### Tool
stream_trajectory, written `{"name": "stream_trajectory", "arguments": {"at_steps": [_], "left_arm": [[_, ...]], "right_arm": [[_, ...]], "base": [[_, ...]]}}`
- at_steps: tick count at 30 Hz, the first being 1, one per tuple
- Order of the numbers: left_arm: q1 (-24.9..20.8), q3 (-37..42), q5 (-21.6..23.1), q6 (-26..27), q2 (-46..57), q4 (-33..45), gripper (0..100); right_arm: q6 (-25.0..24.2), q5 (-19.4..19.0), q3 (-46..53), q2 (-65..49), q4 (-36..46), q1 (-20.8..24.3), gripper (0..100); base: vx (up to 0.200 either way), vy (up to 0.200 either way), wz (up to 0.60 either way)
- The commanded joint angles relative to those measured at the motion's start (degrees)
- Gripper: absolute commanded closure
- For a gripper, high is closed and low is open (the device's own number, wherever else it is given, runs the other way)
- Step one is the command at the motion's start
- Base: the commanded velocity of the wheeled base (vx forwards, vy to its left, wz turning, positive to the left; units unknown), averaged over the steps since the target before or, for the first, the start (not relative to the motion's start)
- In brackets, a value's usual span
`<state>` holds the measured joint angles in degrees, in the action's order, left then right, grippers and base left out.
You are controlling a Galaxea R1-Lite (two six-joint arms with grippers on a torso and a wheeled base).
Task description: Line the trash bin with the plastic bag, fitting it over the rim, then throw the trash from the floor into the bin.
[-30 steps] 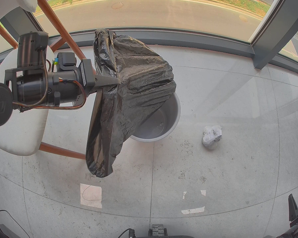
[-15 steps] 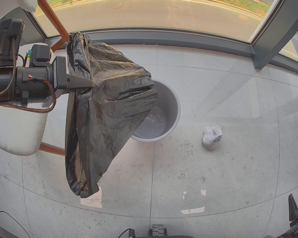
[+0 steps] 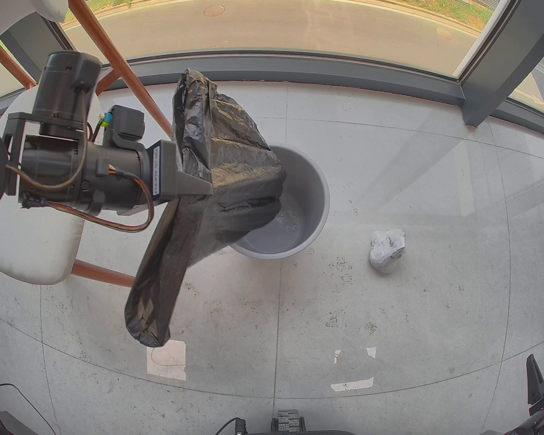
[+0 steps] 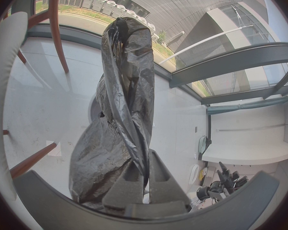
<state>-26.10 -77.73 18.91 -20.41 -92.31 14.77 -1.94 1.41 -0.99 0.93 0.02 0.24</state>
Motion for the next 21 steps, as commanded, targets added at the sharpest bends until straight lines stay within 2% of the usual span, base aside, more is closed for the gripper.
{"name": "stream_trajectory", "arguments": {"at_steps": [1,5,8,13,21], "left_arm": [[-0.62,-2.69,-0.27,5.73,-4.28,0.96,100],[-0.71,-8.58,-3.35,10.91,-6.31,8.52,100],[-0.79,-12.36,-4.49,12.41,-8.59,11.50,100],[-0.79,-18.60,-4.85,12.50,-13.86,10.89,100],[-0.88,-19.30,-5.37,13.20,-14.74,10.98,100]], "right_arm": [[0.00,-0.01,0.99,-0.22,-0.02,0.02,0],[0.00,-0.01,0.99,-0.22,-0.02,0.02,0],[0.00,-0.01,0.99,-0.22,-0.02,0.02,0],[0.00,-0.01,0.99,-0.22,-0.02,0.02,0],[0.00,-0.01,0.99,-0.22,-0.02,0.02,0]], "base": [[0.000,0.000,0.00],[0.000,0.000,0.00],[0.000,0.000,0.00],[0.000,0.000,0.00],[0.000,0.000,0.00]]}}
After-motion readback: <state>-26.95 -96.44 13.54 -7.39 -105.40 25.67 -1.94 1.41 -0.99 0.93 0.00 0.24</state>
